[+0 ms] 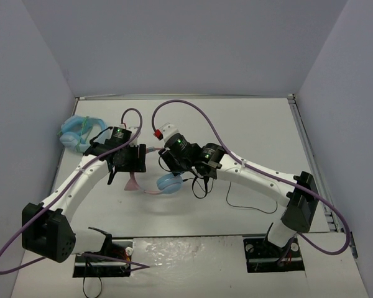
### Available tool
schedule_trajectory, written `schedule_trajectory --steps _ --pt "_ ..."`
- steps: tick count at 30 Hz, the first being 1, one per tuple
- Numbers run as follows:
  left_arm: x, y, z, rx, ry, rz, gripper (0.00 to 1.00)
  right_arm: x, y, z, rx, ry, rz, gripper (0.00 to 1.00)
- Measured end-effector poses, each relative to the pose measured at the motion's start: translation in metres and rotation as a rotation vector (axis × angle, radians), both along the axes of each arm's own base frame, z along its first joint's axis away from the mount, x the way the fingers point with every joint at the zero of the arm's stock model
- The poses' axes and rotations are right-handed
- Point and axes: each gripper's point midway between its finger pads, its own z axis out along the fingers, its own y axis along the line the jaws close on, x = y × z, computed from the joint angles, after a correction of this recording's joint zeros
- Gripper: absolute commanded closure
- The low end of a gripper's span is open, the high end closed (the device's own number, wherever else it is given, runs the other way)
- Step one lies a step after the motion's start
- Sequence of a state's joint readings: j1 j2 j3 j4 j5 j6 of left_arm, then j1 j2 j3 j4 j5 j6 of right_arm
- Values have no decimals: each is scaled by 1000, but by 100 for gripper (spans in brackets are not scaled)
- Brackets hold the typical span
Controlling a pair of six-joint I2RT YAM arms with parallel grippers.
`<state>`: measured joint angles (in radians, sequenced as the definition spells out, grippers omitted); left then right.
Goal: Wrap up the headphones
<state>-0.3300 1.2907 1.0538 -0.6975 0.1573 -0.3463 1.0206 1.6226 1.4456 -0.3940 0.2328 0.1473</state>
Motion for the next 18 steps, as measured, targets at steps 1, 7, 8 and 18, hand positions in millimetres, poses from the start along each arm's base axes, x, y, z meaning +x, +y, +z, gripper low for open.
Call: schedule_trajectory --steps 1,7,8,18 --pt "0 -1 0 0 0 -4 48 -1 -1 -1 -4 2 3 94" --pt "-2 -5 0 2 1 -23 54 -1 -7 -5 -35 15 7 94" --pt "-3 -5 0 2 1 -24 54 -1 -8 -5 -37 15 6 94" --pt "-6 -7 -1 10 6 -44 62 5 -14 -5 -40 15 -11 94"
